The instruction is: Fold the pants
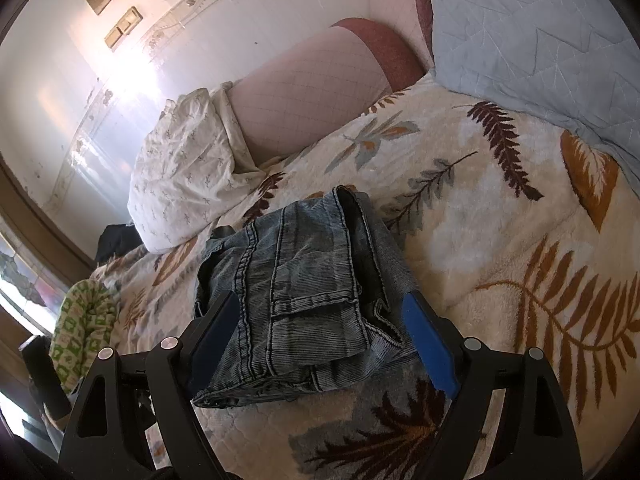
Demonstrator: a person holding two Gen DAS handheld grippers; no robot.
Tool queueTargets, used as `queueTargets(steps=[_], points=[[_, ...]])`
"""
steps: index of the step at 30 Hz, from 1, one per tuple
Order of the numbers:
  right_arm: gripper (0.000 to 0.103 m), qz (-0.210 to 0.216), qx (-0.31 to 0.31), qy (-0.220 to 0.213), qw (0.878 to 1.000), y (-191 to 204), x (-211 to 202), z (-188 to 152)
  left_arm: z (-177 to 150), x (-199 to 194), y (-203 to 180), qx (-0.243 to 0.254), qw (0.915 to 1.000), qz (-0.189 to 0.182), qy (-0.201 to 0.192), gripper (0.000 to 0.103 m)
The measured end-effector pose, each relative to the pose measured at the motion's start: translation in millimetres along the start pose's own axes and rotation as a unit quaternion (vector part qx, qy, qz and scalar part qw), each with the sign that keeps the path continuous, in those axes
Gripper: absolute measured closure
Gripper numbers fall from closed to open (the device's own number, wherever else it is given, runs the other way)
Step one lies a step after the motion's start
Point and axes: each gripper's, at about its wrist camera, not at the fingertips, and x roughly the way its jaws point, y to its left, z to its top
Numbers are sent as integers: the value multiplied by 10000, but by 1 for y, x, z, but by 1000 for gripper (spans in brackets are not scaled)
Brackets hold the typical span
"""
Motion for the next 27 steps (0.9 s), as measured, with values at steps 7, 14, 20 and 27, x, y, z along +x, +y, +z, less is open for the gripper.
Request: queueTargets(steps=[7,14,20,27], points=[[19,-12,-5,16,10000,0,1,-1,-1,1,0,8,10000,-14,24,0],[19,-19,13,41,10000,-1,2,0,-2,2,-1,23,10000,-20,46,0],[19,-14,8,54,10000,-1,3,-1,-3,2,-1,19,10000,-17,57,0],[19,-5,1,80,10000,-1,4,-1,-5,3,-1,31,10000,-45,71,0]])
